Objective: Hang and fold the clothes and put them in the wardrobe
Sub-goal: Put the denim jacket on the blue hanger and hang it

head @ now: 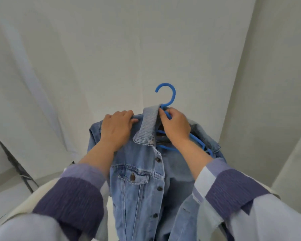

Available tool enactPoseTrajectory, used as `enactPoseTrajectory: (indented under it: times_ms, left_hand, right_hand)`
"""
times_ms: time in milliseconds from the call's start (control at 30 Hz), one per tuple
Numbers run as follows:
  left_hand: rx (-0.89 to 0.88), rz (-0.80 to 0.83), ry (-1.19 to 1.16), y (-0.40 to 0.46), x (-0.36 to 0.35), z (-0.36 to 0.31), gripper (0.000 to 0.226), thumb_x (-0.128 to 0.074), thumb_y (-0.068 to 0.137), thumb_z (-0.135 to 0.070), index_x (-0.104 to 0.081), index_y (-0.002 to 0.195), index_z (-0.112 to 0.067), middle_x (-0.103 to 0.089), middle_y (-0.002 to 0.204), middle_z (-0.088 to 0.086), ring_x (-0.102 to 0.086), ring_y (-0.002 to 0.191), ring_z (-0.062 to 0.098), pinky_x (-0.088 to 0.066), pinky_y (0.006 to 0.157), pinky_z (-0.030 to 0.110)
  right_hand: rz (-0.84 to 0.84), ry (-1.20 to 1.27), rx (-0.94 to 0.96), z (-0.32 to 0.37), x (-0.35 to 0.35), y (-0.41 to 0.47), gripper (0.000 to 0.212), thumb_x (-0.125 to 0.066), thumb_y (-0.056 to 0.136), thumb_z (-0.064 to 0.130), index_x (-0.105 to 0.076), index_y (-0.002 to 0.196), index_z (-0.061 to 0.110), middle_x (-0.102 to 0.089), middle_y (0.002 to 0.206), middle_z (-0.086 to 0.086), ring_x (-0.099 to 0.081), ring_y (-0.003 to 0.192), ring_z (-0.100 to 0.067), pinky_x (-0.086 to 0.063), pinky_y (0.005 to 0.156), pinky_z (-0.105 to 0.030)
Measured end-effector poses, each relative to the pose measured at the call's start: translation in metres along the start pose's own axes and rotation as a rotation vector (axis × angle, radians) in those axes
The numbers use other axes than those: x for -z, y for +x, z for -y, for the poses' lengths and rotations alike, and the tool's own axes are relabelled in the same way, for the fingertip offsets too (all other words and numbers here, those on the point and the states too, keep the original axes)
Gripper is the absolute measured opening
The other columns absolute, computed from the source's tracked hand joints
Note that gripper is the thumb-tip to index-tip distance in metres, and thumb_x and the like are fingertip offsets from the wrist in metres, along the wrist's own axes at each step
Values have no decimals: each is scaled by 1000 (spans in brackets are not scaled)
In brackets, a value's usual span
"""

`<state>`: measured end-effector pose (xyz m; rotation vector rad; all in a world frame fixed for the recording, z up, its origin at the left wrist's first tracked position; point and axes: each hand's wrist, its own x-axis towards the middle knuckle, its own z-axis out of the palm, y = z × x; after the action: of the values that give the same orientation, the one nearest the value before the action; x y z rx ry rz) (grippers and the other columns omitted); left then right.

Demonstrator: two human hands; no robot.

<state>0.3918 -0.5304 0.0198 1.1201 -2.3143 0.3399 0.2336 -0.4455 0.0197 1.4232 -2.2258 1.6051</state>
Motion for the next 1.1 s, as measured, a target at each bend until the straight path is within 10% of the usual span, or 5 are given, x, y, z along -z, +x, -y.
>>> enactPoseTrajectory:
  times_ms: [233, 500, 1100]
  left_hand:
    - [90, -79, 12, 1, -12, -2, 24, -34, 100, -29, -50, 87, -17, -64, 92, 7, -56, 86, 33, -31, 72, 39]
    - [84, -112, -20, -3, -24, -2, 23, -39, 98, -28, -51, 83, -16, -63, 84, 8, -55, 81, 33, -30, 70, 39]
    - [68, -99, -49, -18, -17, 14, 43, -42, 94, -43, -37, 59, -20, -44, 55, -2, -39, 57, 26, -32, 65, 36]
  right_hand:
    - [-177, -270, -75, -63, 12, -19, 29, -53, 87, 19, -55, 116, 22, -53, 118, -3, -42, 114, -26, -37, 93, -42]
    - [-162, -366, -632, -131, 24, -55, 56, -64, 82, 24, -36, 128, 11, -35, 131, -14, -36, 119, -35, -40, 92, -45]
    - [-235, -310, -615, -125, 81, -22, 26, -44, 97, 17, -57, 114, 3, -61, 118, -21, -57, 108, -38, -42, 77, -36]
